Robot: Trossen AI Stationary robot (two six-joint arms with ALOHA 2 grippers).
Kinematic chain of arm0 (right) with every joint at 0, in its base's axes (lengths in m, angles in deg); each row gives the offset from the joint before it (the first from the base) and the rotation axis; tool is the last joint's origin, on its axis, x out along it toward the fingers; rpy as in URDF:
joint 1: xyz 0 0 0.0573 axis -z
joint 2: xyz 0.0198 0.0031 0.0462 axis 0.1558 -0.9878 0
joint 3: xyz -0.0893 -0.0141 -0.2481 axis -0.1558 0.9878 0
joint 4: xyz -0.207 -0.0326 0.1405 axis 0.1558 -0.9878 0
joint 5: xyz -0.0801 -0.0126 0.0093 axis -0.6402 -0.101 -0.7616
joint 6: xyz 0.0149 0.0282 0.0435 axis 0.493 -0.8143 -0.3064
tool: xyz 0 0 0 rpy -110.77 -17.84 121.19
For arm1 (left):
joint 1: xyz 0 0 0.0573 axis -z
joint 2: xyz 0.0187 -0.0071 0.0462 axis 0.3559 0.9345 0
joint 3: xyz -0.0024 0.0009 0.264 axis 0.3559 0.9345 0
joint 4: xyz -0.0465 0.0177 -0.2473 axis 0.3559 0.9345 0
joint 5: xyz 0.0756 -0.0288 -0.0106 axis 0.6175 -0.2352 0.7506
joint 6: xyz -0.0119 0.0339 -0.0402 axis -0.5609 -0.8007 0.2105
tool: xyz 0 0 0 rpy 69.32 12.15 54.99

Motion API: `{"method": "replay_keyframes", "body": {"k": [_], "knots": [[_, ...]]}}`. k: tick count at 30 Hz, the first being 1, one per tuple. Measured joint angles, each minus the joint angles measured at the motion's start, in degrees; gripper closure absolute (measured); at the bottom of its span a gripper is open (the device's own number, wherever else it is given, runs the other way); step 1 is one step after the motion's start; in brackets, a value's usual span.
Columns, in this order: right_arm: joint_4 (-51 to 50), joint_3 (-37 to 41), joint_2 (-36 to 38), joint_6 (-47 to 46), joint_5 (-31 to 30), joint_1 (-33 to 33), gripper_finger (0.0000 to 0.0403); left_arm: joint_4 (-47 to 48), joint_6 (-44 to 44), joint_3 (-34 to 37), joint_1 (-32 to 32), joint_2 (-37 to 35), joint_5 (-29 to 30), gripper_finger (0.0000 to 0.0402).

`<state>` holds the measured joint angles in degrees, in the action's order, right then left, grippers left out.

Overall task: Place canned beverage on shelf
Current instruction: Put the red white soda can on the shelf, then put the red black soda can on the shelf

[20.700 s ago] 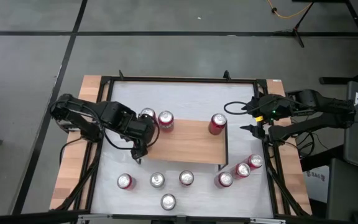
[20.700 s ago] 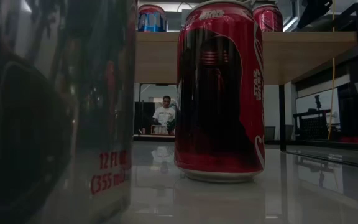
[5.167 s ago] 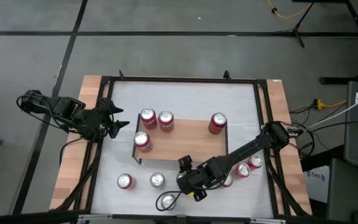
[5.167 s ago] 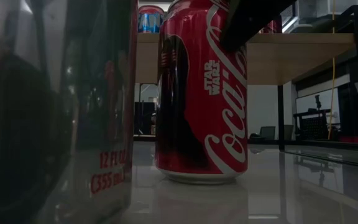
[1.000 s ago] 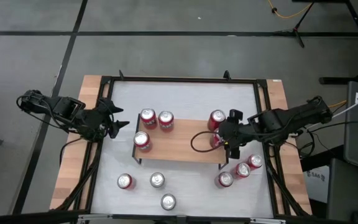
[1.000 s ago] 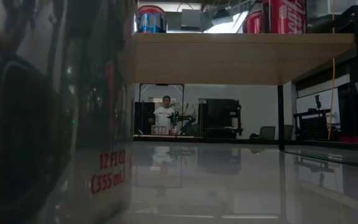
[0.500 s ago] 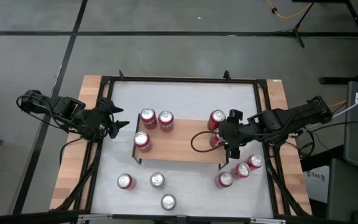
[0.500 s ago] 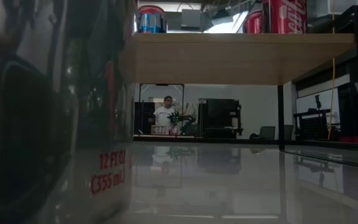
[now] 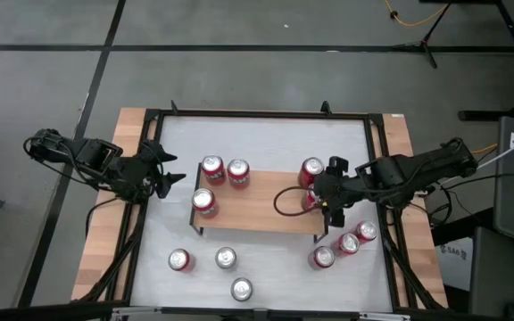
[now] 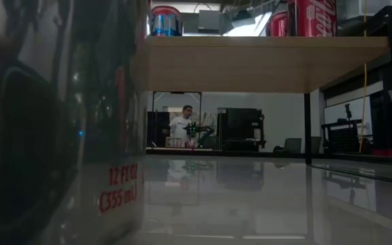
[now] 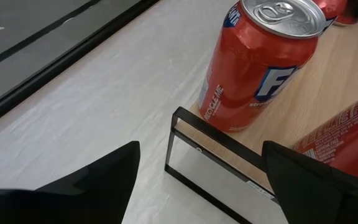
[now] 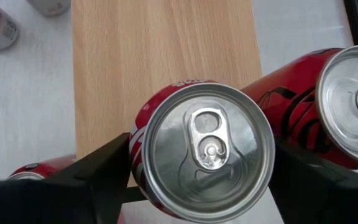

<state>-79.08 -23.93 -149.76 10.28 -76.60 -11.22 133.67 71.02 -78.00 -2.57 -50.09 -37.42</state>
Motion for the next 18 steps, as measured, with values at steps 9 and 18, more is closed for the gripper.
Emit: {"method": "replay_keyframes", "body": {"k": [9,18], "knots": [[-0.3,0.2,-0.2,-0.2,1.8,-0.1,0.0008,0.0,0.0,0.0,0.0,0.0,0.0,0.0074],[-0.2,0.2,-0.1,-0.2,2.6,0.0,0.0022,0.0,0.0,0.0,0.0,0.0,0.0,0.0074]]}}
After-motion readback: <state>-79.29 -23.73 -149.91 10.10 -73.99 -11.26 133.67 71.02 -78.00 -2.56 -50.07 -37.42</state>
